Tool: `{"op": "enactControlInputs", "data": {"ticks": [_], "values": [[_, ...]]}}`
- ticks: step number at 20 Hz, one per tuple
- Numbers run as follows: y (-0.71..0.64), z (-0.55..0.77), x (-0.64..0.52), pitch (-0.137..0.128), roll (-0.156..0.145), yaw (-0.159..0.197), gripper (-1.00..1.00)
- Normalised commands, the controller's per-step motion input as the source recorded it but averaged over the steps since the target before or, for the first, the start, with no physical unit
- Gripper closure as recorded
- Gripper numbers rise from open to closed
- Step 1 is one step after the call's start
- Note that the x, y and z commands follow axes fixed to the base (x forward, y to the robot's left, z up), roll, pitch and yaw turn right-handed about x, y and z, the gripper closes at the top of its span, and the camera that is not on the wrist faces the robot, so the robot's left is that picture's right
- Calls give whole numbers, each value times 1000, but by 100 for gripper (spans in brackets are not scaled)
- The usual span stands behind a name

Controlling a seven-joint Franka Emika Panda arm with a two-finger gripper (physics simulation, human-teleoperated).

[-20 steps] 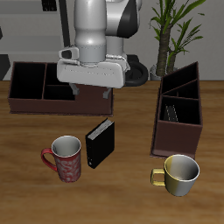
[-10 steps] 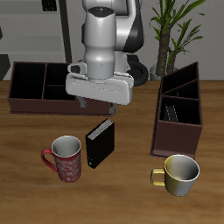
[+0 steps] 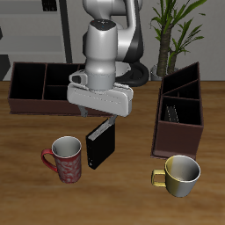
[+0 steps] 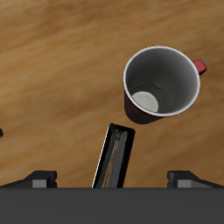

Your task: Place the yellow book into the left desk caddy's right compartment and place the black book into the left desk caddy's back compartment

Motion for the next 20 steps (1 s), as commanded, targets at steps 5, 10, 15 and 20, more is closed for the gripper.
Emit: {"op": "enactControlInputs", "data": {"ticks": [5, 10, 15, 20], "values": [[33, -201, 26, 19, 1, -2, -100], [-97, -199, 19, 21, -12, -27, -100], [-80, -142, 57, 40, 1, -39, -100], [-173, -11, 98, 32, -9, -11, -100]]}}
